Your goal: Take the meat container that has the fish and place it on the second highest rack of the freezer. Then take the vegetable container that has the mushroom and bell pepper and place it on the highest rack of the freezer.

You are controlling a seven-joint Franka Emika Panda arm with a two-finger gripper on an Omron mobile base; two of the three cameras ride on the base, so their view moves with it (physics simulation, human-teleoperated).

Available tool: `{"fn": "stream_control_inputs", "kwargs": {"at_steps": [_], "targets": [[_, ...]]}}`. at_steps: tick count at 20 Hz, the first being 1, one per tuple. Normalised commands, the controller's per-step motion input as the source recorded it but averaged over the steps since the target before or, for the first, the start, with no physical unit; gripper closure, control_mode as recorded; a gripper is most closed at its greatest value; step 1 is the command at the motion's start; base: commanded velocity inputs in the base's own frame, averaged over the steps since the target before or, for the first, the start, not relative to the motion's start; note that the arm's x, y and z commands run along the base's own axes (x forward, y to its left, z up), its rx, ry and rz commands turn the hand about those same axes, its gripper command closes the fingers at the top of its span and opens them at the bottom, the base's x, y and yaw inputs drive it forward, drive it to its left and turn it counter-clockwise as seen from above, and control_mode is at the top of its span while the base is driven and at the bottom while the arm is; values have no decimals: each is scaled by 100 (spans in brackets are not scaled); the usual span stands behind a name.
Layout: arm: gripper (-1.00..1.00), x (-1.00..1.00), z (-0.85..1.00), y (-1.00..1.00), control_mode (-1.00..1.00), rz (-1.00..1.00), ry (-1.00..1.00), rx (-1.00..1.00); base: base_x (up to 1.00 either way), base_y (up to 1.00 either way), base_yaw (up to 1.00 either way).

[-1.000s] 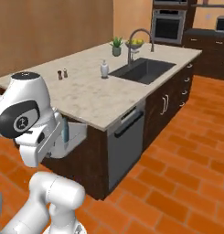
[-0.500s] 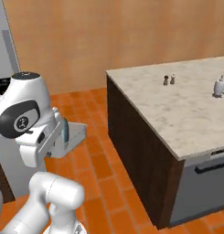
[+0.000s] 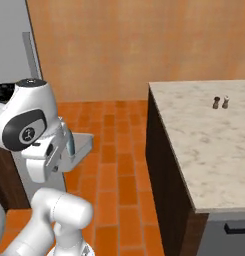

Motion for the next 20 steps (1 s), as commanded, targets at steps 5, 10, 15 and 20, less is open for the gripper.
{"fn": "stream_control_inputs", "kwargs": {"at_steps": [5,10,15,20], "targets": [[100,0,0,0,100,0,0,0,78,-31,26],[100,0,0,0,100,0,0,0,99,-14,34],[100,0,0,0,100,0,0,0,98,-47,24],[100,0,0,0,100,0,0,0,98,-44,22]]}}
